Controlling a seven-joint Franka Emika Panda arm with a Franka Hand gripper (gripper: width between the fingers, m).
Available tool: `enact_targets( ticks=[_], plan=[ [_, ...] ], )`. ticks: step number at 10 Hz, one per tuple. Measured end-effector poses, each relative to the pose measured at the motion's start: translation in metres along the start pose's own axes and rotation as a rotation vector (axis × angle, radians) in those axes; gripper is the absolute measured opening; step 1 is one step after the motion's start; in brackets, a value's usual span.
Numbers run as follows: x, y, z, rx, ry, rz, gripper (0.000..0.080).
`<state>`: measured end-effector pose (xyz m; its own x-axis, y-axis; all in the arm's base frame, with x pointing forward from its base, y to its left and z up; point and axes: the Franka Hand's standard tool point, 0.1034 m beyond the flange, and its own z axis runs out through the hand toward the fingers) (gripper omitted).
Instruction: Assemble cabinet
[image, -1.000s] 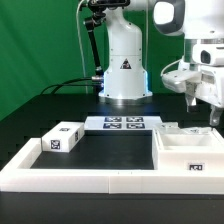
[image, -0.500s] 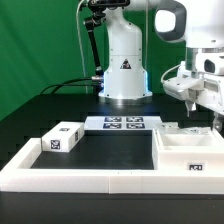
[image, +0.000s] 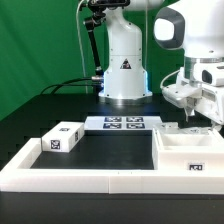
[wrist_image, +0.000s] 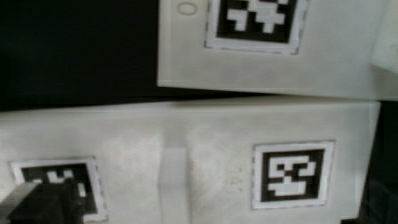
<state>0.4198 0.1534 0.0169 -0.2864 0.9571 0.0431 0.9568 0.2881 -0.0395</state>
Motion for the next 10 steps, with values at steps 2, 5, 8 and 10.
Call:
enact_targets(
  ticks=[2,5,8,10],
  plan=[
    [-0.0004,-0.0005,0.0007,0.002,0.000,0.004,0.0684],
    [-0.0033,-0.0027,0.0044,0.010,0.003,0.013,0.0318],
    [-0.0042,-0.0012,0.0034,0.007,0.003,0.016,0.0067],
    [-0.0043,-0.0013,0.0034,0.007,0.003,0.017,0.0068]
  ],
)
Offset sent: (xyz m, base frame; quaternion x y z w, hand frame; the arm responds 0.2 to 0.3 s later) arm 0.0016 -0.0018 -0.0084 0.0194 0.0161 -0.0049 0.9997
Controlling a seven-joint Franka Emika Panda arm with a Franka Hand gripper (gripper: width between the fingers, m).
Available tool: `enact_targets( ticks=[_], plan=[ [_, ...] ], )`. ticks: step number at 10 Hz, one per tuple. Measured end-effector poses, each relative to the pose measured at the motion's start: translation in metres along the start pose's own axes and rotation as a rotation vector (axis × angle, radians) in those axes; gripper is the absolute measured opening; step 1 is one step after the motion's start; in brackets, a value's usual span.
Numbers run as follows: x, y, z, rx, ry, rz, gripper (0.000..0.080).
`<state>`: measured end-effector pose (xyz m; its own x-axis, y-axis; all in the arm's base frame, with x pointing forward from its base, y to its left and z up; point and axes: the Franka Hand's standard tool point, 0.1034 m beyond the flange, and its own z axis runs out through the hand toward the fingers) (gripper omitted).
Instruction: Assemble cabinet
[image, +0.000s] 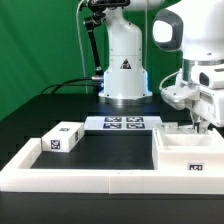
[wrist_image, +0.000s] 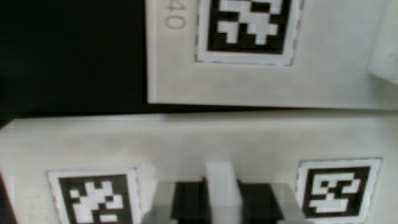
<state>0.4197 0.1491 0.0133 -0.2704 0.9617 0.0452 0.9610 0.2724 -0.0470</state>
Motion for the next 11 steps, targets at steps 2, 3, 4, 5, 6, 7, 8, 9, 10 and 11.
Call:
enact_targets(
  ticks=[2,3,4,5,6,7,8,9,10,11],
  plan=[
    [0.000,0.000,0.000,0.000,0.000,0.000,0.0067],
    [0.000,0.000,-0.001,-0.001,-0.001,0.023,0.0067],
    [0.000,-0.004,-0.010,-0.006,-0.012,0.117,0.0068],
    [-0.003,-0.005,-0.021,-0.014,-0.026,0.192,0.0068],
    [-0.005,-0.004,-0.030,-0.022,-0.036,0.247,0.0068],
    [-0.010,-0.002,-0.040,-0.023,-0.052,0.267,0.0068],
    [-0.017,0.000,-0.051,-0.029,-0.067,0.275,0.0068],
    [-0.021,0.003,-0.056,-0.035,-0.070,0.277,0.0068],
    [-0.020,0.001,-0.053,-0.030,-0.069,0.277,0.0068],
    [-0.020,0.001,-0.053,-0.029,-0.069,0.277,0.0068]
  ],
)
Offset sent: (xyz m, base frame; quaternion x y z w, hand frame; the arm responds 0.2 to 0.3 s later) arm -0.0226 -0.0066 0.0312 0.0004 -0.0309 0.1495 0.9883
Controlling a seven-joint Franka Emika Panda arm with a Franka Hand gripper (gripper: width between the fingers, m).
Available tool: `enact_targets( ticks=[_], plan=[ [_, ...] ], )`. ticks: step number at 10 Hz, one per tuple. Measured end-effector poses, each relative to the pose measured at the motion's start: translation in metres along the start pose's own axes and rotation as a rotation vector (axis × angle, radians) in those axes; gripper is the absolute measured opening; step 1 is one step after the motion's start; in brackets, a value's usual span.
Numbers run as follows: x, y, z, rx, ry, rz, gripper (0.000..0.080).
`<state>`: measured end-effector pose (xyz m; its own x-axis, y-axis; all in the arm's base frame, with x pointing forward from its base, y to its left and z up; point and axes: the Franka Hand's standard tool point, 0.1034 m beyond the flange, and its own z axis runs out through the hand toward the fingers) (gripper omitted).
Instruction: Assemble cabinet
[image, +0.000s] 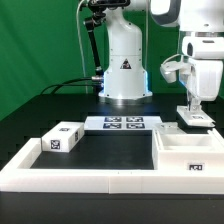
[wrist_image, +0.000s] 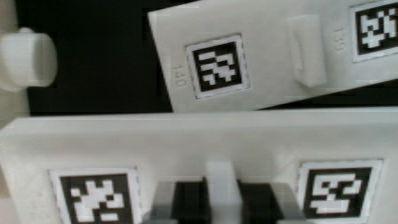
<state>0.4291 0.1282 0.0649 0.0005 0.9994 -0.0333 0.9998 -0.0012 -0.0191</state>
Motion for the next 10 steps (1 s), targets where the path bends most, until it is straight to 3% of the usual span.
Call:
enact_targets(
  ticks=[2,5,10],
  plan=[
    [-0.009,0.006,0.006,0.006,0.002,-0.013,0.0068],
    [-0.015,0.022,-0.002,0.001,-0.007,0.027,0.0068],
    [-0.014,0.023,0.001,0.002,-0.003,0.029,0.0068]
  ],
)
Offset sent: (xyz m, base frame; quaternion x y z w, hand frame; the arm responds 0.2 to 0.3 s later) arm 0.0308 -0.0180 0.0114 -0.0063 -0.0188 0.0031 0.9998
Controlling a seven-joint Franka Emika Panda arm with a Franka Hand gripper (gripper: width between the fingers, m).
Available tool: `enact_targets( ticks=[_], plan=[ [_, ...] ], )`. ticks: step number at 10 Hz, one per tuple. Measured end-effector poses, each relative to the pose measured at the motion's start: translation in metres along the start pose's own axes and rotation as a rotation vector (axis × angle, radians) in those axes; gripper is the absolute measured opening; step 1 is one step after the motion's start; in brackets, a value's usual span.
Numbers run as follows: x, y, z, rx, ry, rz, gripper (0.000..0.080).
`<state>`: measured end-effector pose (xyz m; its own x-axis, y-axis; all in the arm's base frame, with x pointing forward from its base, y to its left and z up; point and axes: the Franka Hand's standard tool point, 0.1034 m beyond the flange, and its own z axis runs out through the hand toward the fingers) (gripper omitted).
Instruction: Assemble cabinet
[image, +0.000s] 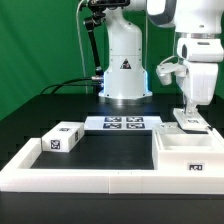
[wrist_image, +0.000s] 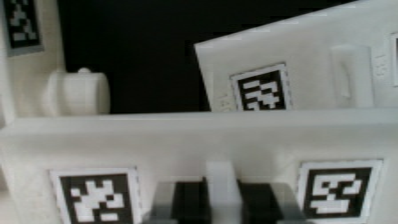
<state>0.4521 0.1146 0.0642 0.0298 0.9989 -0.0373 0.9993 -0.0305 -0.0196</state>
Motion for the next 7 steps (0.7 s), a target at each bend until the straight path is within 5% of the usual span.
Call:
enact_targets(
  ticks=[7],
  plan=[
    [0.0020,0.0078,0.0029,0.002,0.004,0.009,0.0068]
  ],
)
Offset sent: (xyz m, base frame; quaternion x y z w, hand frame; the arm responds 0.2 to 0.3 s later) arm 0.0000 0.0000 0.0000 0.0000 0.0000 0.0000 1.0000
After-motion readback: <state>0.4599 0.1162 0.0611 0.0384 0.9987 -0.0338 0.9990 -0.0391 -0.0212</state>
